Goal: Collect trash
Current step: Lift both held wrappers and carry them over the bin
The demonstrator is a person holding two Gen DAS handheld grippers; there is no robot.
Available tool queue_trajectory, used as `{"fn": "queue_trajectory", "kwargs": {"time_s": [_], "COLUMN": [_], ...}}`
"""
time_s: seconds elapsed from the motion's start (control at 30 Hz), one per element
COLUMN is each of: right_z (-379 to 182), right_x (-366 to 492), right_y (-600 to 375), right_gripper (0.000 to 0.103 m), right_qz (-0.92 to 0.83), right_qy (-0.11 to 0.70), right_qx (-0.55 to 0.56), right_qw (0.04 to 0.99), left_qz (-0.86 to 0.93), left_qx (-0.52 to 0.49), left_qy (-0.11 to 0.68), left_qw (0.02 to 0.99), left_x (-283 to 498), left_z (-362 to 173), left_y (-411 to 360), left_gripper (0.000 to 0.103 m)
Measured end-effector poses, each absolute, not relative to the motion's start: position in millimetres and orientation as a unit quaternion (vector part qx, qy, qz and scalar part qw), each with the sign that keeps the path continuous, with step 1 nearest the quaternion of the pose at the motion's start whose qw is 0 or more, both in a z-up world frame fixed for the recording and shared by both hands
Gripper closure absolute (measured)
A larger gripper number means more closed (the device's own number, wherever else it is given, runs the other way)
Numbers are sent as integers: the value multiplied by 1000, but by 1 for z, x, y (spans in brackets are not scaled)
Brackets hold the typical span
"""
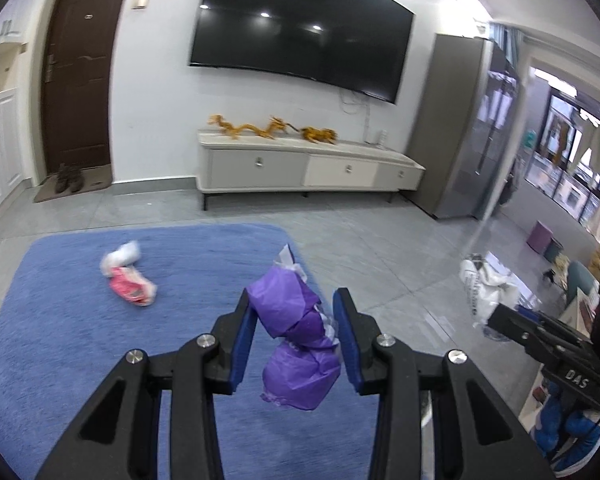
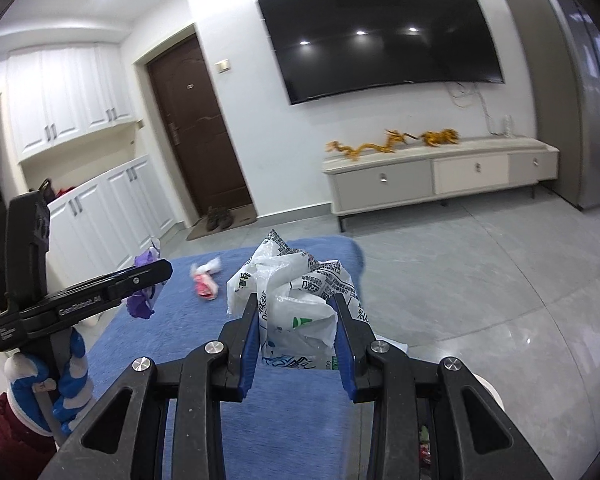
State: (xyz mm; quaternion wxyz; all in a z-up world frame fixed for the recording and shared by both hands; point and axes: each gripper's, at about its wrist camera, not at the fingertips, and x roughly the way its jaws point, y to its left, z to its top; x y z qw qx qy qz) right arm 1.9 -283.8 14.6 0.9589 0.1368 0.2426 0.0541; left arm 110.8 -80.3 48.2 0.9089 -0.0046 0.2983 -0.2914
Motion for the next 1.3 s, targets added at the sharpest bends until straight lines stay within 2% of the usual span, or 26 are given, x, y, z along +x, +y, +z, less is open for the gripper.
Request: {"fn": "queue_trajectory", "kwargs": {"time_s": [0.37,0.73,1.3], "right_z": [-35,-127,-209], "right_x": [-5,3,13], "right_y": [-372,-443,-477], "right_gripper": [72,71,69], "right_qz": [-4,-58,-87], "right_qy": [266,343,415], "right_qx": [221,307,369], "right_qw": [938,886,827], "left_qz": [-356,-390,-395], "left_qx": [61,105,136], "left_qy": [336,405,467], "left_qw": [870,820,779], "left_x": [111,130,143], "left_z": [19,-49,-123], "left_y": [-203,-306,-370], "left_gripper": [66,66,65]}}
